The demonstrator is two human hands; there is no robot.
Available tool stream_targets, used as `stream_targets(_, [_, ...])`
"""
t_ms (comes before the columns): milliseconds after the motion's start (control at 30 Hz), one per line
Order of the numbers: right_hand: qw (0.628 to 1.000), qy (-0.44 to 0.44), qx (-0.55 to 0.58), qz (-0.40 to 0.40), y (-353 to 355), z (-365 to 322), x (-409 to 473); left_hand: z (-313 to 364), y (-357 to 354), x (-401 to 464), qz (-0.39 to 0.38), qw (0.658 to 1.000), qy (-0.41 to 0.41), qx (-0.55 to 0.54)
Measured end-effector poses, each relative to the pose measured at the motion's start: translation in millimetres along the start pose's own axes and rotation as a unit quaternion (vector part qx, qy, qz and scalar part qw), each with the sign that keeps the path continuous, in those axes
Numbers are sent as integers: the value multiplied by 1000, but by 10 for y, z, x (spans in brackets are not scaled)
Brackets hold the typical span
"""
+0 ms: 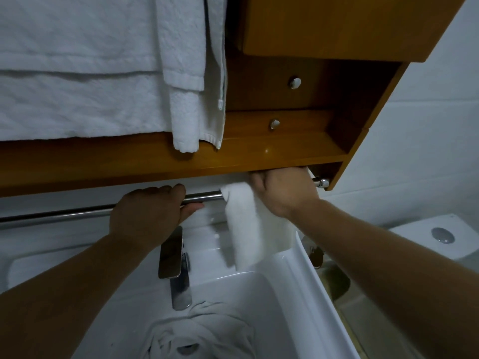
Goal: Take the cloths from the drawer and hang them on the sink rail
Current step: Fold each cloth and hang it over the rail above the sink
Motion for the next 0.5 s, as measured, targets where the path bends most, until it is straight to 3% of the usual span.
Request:
stream_targets(133, [999,43,-14,23,-106,-458,-293,-7,-3,-9,1,1000,2,-4])
stream_targets(333, [999,38,-29,16,-129,-517,-124,-13,-13,-16,-5,1000,4,-15])
stream_targets(500, [988,18,82,-133,-211,-435,178,-11,-27,-16,-9,1000,11,-16])
Point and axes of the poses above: each hand's wrist, its own x-axis towards the middle knuckle, its own y-axis out of the back of the hand, z = x × y, the point moved 6 cm from there along x, towards the middle knuckle, and after that the axes turned 7 degrees about -y, right-handed, at the moved point
